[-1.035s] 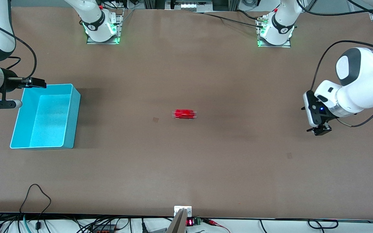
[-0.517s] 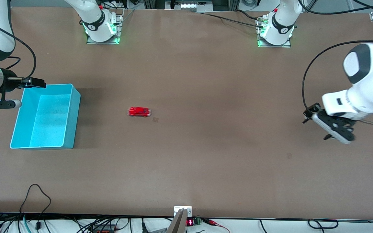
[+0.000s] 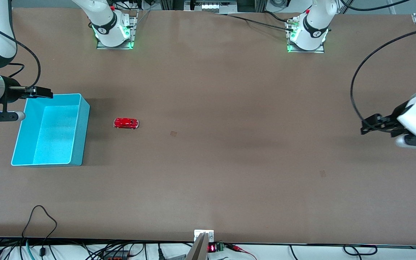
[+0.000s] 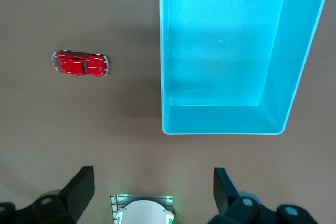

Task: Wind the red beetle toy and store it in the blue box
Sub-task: 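Withdraw the left gripper while the released car rolls toward the box, then move the right gripper over the stopped red car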

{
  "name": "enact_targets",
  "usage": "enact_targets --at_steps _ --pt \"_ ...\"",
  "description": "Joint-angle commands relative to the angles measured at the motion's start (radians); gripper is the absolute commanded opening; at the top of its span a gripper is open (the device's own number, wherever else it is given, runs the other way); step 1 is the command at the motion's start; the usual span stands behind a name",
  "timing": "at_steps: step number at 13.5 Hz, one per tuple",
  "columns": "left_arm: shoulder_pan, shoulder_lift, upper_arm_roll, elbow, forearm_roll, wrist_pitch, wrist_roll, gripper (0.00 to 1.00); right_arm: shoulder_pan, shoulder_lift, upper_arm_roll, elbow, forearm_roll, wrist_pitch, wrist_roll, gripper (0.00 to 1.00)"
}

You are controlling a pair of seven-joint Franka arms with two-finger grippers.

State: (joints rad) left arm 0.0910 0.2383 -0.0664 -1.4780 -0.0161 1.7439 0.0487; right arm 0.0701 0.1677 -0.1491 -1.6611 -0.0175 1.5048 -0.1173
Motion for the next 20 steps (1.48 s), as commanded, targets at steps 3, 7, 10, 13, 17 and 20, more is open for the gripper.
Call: enact_targets --at_steps 3,7,10,13,17,20 --pt "-0.020 -0.050 0.066 0.038 -0.065 -0.090 -0.055 1.00 0.005 0.007 0.005 -0.011 0.037 -0.009 -0.028 1.00" --pt "-0.019 -0.126 0.057 -0.053 -0.064 -0.092 -0.111 1.00 0.034 -0.068 0.013 -0.210 0.045 0.145 -0.201 1.00" --pt "-0.019 -0.152 0.054 -0.083 -0.062 -0.061 -0.098 1.00 0.004 -0.093 0.098 -0.336 0.031 0.306 -0.495 1.00" --pt "-0.022 -0.172 0.053 -0.116 -0.059 -0.037 -0.098 1.00 -0.009 -0.080 0.138 -0.423 0.016 0.464 -0.764 1.00" --pt "-0.025 -0.151 0.053 -0.094 -0.059 -0.021 -0.101 1.00 -0.013 -0.066 0.219 -0.574 -0.139 0.719 -0.884 1.00" --pt "-0.025 -0.151 0.053 -0.082 -0.054 -0.078 -0.086 1.00 -0.016 -0.010 0.247 -0.614 -0.156 0.889 -1.040 1.00"
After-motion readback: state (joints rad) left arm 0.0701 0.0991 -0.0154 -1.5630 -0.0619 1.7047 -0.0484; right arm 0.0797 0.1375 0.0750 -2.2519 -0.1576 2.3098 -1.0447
